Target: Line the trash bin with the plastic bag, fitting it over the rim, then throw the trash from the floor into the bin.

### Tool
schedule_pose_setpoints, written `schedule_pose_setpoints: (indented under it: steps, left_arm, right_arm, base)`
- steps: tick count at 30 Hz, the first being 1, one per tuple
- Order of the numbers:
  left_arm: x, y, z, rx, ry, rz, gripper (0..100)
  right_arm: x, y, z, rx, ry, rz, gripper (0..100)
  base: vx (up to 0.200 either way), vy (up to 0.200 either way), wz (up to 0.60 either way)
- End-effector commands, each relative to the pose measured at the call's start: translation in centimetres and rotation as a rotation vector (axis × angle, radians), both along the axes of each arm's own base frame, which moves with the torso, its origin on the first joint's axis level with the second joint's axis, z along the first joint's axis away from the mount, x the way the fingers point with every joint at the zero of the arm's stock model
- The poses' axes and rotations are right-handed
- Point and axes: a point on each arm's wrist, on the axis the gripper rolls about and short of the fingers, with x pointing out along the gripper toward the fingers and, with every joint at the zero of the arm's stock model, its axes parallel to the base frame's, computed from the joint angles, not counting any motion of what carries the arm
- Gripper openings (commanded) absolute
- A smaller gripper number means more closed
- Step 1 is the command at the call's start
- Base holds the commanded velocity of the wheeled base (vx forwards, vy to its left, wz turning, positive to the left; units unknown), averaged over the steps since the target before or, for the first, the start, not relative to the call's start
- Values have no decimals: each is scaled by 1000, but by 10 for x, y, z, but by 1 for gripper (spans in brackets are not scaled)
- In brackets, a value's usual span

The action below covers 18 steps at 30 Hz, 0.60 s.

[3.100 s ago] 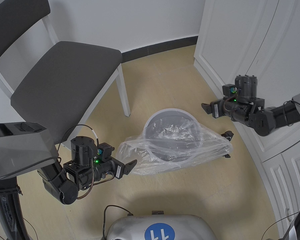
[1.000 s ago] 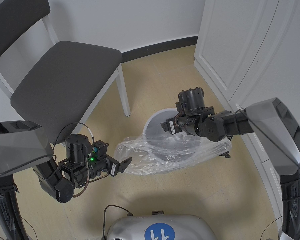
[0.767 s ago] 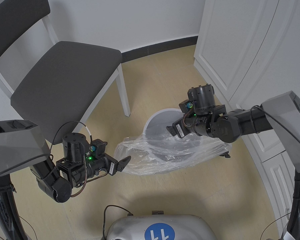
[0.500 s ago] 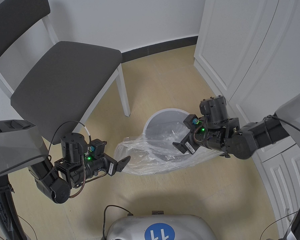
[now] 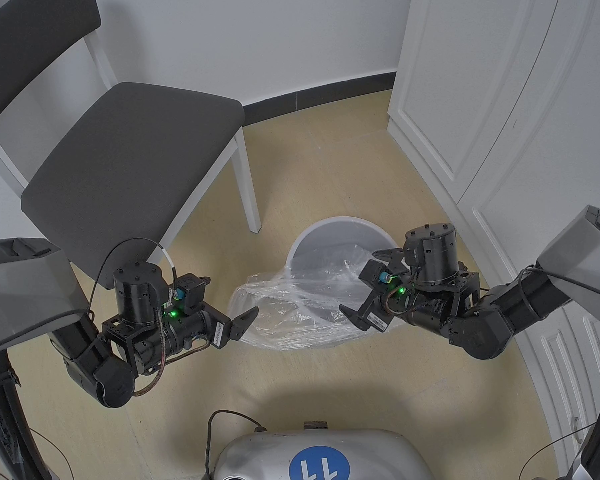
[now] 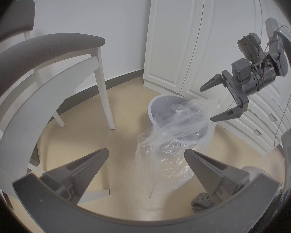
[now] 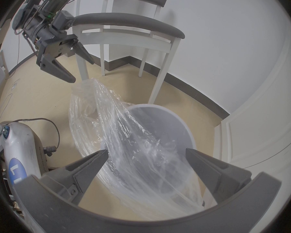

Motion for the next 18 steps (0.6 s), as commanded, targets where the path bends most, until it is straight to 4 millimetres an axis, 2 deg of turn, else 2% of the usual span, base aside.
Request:
schedule_pose_setpoints:
  steps: [1,10,18]
  left_arm:
    - [0,0,3,-4,-8,0,100]
    - [1,1,3,-4,-9,3,100]
    - [1,1,2,-3,-7,5,100]
  right_arm:
    - [2,9,-13,-16,22,16,100]
    - [5,22,-21,-17,25,36,100]
    - [16,29,-37,-24,39,28,100]
  base:
    - [0,0,0]
    - [0,0,0]
    - [0,0,0]
